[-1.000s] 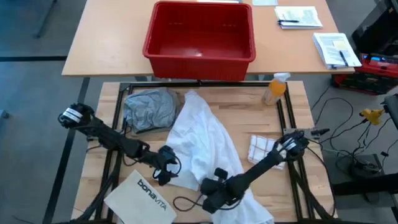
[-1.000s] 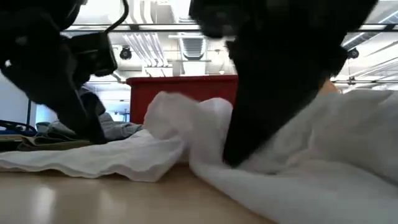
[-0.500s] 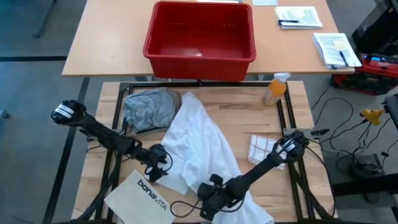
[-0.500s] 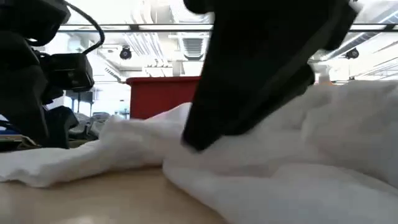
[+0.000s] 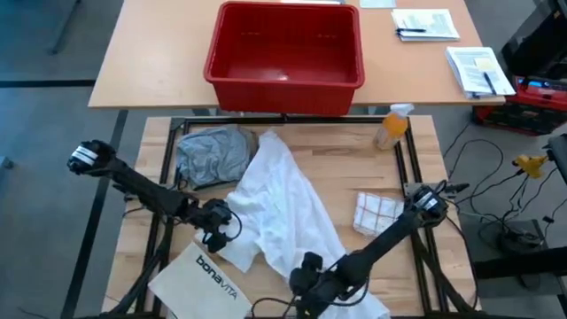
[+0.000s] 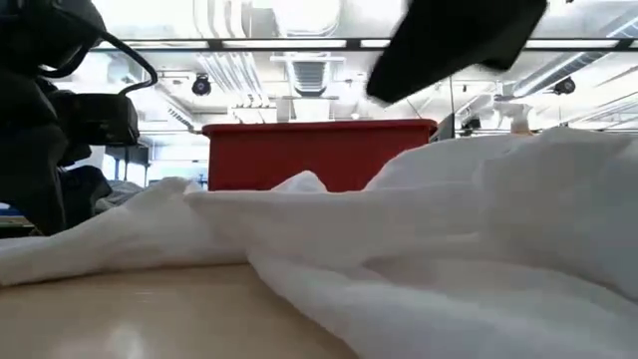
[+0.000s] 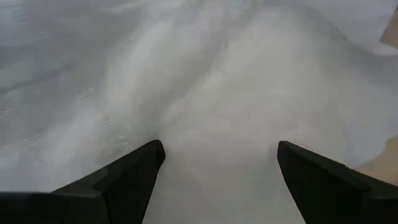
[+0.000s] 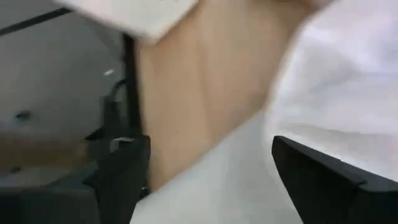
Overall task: Fold laundry
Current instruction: Fold the white long sleeve shirt
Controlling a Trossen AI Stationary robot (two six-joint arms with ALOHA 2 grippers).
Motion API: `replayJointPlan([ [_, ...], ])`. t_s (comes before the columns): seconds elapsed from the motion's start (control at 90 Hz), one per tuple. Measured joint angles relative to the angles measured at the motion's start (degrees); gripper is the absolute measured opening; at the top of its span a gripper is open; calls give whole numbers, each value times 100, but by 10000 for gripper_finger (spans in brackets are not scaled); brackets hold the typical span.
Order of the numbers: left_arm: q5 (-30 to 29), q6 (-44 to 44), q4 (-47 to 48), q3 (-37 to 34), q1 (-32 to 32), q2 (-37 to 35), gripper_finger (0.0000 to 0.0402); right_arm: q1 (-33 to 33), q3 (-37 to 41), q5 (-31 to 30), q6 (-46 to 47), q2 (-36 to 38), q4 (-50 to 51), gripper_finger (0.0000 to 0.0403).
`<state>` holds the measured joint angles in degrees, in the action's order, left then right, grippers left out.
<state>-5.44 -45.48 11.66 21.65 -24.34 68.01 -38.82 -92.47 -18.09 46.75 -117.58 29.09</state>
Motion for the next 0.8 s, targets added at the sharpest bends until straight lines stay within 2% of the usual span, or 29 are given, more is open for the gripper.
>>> replayJointPlan([
  [0.078, 0, 22, 0, -2, 2, -11, 311, -212, -2, -212, 569, 134, 635, 313],
  [0.178, 0, 40, 9, -4, 2, -18, 311, -505, 253, -397, 1757, 224, 1259, 290],
  [0.289, 3, 88, 11, -4, 2, -24, 311, -829, 685, -835, 3056, 447, 1167, 263],
  [0.378, 5, 117, 8, -4, 2, -24, 311, -1183, 996, -1311, 3899, 639, 706, 247],
  [0.5, 3, 125, -15, -7, 4, -24, 311, -1542, 1336, -1699, 4546, 647, 290, 231],
  [0.589, -9, 123, -24, -7, 7, -24, 311, -1611, 1528, -1761, 4975, 630, 118, 218],
  [0.8, -53, 122, -52, -7, 7, -24, 311, -1643, 1983, -1872, 5300, 584, 52, 193],
])
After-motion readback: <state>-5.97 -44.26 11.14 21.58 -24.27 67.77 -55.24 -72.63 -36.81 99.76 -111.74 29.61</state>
